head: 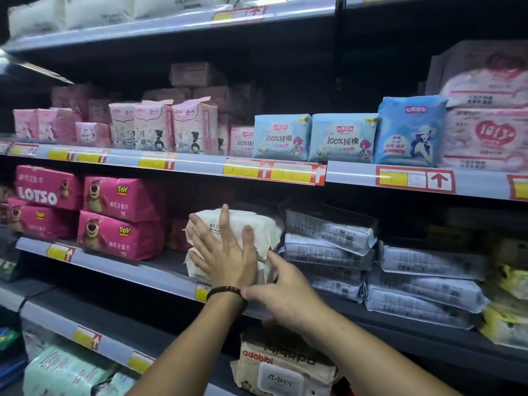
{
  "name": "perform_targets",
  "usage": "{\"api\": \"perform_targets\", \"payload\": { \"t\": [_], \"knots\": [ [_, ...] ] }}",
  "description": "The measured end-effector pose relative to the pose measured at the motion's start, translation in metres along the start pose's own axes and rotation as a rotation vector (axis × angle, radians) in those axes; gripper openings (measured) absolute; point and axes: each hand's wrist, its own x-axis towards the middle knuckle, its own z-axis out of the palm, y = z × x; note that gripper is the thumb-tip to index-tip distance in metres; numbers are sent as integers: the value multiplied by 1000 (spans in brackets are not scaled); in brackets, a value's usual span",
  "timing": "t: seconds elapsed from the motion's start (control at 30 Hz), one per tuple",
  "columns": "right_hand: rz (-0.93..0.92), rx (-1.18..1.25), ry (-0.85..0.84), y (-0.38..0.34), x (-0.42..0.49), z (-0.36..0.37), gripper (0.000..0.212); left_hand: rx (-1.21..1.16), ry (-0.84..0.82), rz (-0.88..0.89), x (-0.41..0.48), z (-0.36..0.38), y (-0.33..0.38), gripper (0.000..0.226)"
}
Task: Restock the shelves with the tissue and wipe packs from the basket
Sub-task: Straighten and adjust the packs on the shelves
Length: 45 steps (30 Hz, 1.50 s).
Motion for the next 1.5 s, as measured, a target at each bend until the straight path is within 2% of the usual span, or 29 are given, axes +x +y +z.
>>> {"api": "perform_targets", "payload": {
  "t": [0.07,0.17,0.3,0.53,0.6,0.67,0.73,0.8,0.83,1.0,1.33,1.5],
  "knots": [
    [-18,-60,-14,7,-4,-11,94,17,71,-1,-1,9,1,66],
    [-22,-181,-21,19,-9,-29,83,78,128,18,0,17,2,64],
    [-27,-290,-19,26,-19,-46,63,115,106,9,-4,16,3,65],
    [11,-378,-25,32,-52,-75,70,264,-73,-67,-5,-1,19,70],
    [23,-386,-2,36,-63,-86,70,284,-53,-92,-13,-8,33,68],
    [31,-370,44,39,-71,-98,70,283,78,59,-30,-16,50,60],
    [44,-332,99,42,-77,-106,70,304,121,338,-56,-19,61,50],
    [48,-287,147,45,-83,-112,72,345,-9,565,-88,-17,68,49],
    [41,-267,167,46,-85,-113,74,378,-94,614,-101,-13,70,54],
    [50,-219,221,50,-81,-113,84,542,-423,563,-121,5,79,86],
    [139,-157,213,66,-55,-110,97,571,-552,588,-99,21,65,106],
    [137,-104,204,72,-45,-101,104,523,-718,571,-80,18,66,107]
  ]
}}
